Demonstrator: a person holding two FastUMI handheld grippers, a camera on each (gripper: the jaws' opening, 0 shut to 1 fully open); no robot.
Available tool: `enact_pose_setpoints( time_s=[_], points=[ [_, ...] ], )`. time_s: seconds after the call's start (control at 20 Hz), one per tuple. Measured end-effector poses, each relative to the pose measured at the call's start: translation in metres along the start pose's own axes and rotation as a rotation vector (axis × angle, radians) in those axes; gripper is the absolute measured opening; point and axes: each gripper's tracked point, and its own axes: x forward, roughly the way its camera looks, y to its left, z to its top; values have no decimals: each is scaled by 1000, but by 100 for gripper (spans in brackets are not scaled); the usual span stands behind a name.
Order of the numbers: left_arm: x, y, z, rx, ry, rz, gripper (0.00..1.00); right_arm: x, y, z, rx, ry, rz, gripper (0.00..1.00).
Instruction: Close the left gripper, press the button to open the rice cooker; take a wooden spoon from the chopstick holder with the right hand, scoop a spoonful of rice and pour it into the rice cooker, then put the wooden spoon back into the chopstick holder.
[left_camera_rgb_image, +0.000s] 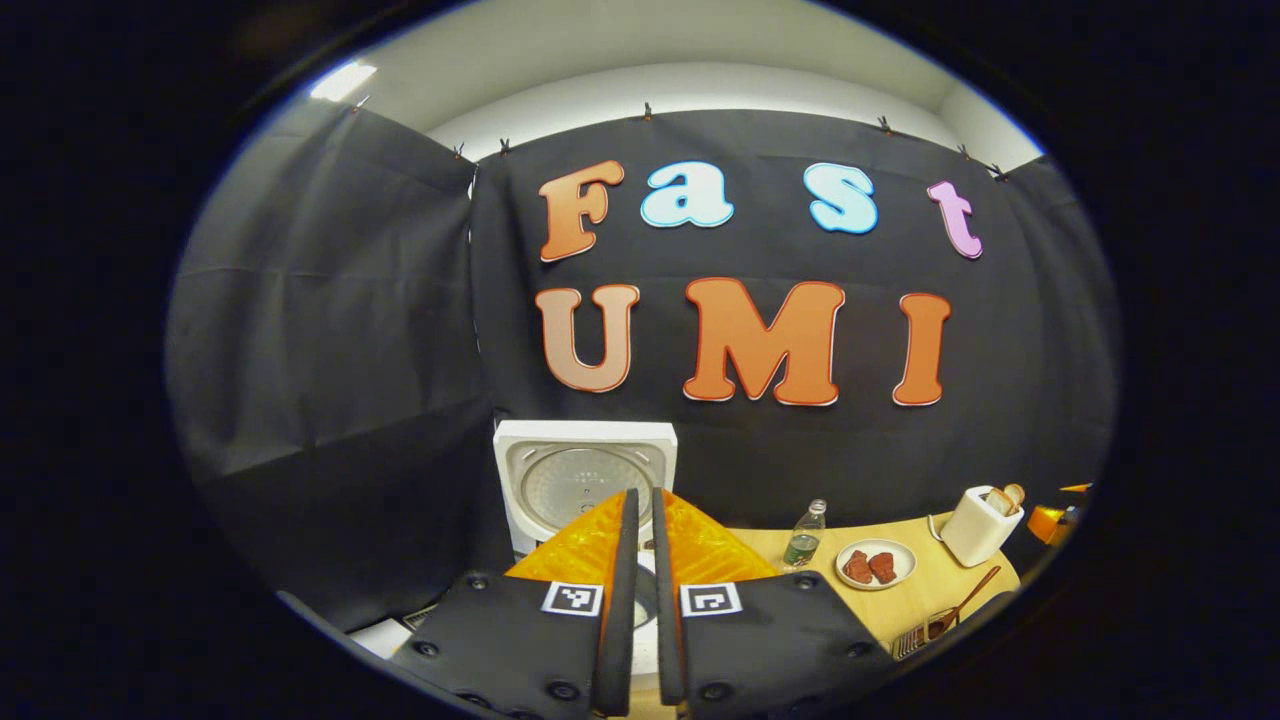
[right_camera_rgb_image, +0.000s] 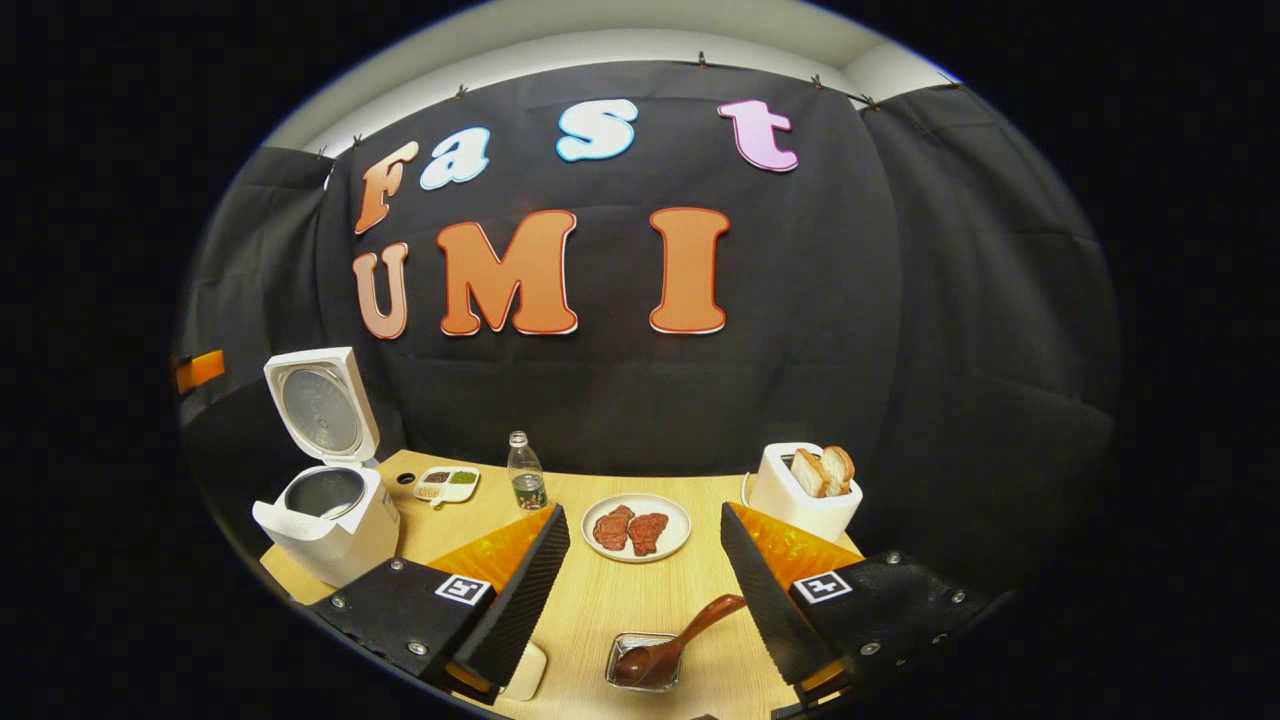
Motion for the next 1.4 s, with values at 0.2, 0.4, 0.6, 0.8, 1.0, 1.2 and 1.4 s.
enact_pose_setpoints(
  time_s=[0.2,0.4,0.6,0.8,1.0,1.2,1.4],
  points=[
    [-17,-29,-8,29,20,-40,63,3,-12,-24,17,54,-15,94],
    [-27,-44,-19,48,23,-28,88,7,-28,-53,44,126,-30,94],
    [-38,-55,-32,53,32,-3,89,18,-46,-92,130,224,-55,94],
    [-44,-63,-44,66,61,23,90,30,-53,-135,230,341,-63,94],
    [-55,-70,-51,94,73,38,90,48,-48,-165,309,438,-26,90],
    [-62,-69,-55,123,80,72,90,67,-46,-193,419,502,-40,81],
    [-66,-67,-60,135,90,95,90,85,-44,-207,498,534,-77,63]
  ],
)
